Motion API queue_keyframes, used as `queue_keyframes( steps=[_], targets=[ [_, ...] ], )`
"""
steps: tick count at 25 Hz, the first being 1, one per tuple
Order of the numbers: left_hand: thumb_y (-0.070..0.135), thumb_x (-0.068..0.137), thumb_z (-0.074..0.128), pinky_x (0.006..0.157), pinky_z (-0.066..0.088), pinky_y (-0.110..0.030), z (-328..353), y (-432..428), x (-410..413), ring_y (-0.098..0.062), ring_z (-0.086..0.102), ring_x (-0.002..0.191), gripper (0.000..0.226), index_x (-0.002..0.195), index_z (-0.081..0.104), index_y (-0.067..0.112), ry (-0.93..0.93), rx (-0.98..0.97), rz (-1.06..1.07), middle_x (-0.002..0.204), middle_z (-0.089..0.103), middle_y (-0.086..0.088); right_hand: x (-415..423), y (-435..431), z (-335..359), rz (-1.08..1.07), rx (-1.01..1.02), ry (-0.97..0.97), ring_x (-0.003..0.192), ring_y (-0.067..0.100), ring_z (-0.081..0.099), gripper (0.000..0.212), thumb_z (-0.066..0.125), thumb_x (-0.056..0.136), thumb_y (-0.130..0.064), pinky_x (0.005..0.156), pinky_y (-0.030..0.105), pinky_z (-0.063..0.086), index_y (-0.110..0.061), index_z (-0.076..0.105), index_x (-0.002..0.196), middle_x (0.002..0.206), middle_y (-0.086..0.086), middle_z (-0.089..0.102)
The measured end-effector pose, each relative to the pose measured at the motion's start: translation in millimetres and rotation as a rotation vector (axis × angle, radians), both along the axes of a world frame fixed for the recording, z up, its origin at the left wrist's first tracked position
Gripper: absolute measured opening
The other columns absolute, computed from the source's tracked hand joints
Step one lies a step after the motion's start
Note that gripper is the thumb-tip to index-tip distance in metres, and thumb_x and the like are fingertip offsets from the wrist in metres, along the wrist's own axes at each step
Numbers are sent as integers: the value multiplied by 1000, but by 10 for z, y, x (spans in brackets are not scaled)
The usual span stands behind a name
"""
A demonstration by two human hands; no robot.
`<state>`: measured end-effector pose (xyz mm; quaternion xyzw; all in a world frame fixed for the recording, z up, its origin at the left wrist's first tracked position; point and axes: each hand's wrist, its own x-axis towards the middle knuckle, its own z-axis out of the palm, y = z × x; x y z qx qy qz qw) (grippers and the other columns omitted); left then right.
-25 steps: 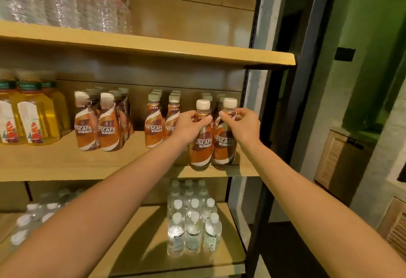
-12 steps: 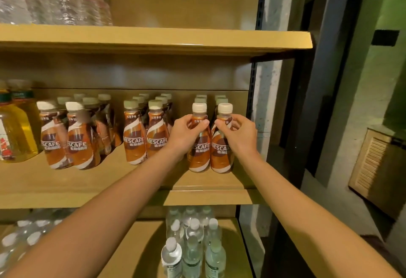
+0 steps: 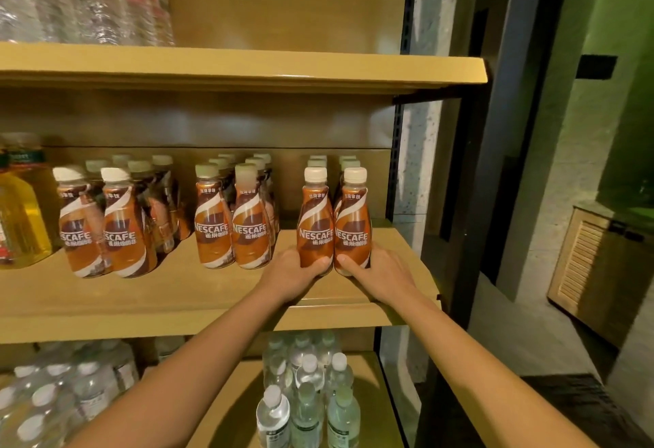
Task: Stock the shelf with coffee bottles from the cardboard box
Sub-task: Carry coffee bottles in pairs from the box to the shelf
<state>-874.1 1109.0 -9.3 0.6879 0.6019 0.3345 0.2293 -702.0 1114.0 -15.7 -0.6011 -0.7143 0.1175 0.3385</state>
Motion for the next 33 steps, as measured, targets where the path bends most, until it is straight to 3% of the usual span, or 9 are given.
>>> queue_keyframes(
  steps=[4,7,20,24,26,29,31,33],
  targets=[
    [77,64,47,99,45,-46,-61,238,-57,-22,57,110,85,129,47,22,39,-46,-52,123,60,0,29,88,48,81,-78,-12,104,22,61,66,41,74,-74,94,47,47,-26,58,116,113,1,67],
    [87,56,47,100,44,-46,-206,573,-111,-19,54,114,94,130,44,29,27,-87,-58,126,57,3,35,192,55,108,-77,1,103,22,61,74,38,68,-79,94,47,48,-26,58,115,112,1,68],
    [83,58,42,107,36,-48,-126,851,-31,-24,46,126,97,135,37,25,40,-116,-55,136,50,0,18,571,79,45,-161,-56,113,25,56,56,46,84,-63,101,49,41,-23,51,123,123,3,62],
    [95,46,35,107,36,-50,-260,1060,-64,-25,43,128,111,135,36,29,46,-138,-4,137,49,-1,14,637,61,29,-173,-61,115,24,55,59,46,83,-65,102,50,40,-24,49,126,125,2,61],
    [92,49,37,107,35,-49,-222,1012,-51,-25,42,129,108,136,34,27,30,-138,-1,138,48,-1,7,634,76,22,-185,-91,119,24,53,64,43,81,-69,104,52,37,-25,47,127,128,2,59],
    [73,66,55,109,35,-49,-49,747,12,-28,37,134,102,146,19,19,-41,-109,31,146,38,-7,18,557,144,-40,-183,-118,129,28,45,97,35,64,-87,108,53,34,-24,40,137,143,7,47],
    [59,72,64,108,38,-47,67,536,32,-28,38,133,104,148,7,15,-56,-56,65,147,37,-9,22,389,218,-117,-148,-155,135,30,40,104,42,69,-83,110,48,34,-13,30,145,150,12,36],
    [53,76,65,109,37,-45,180,261,45,-26,36,135,104,149,3,14,9,28,66,149,34,-9,21,141,296,-189,-25,-243,136,30,39,95,48,79,-70,112,44,32,-6,26,146,149,15,38]
  ],
)
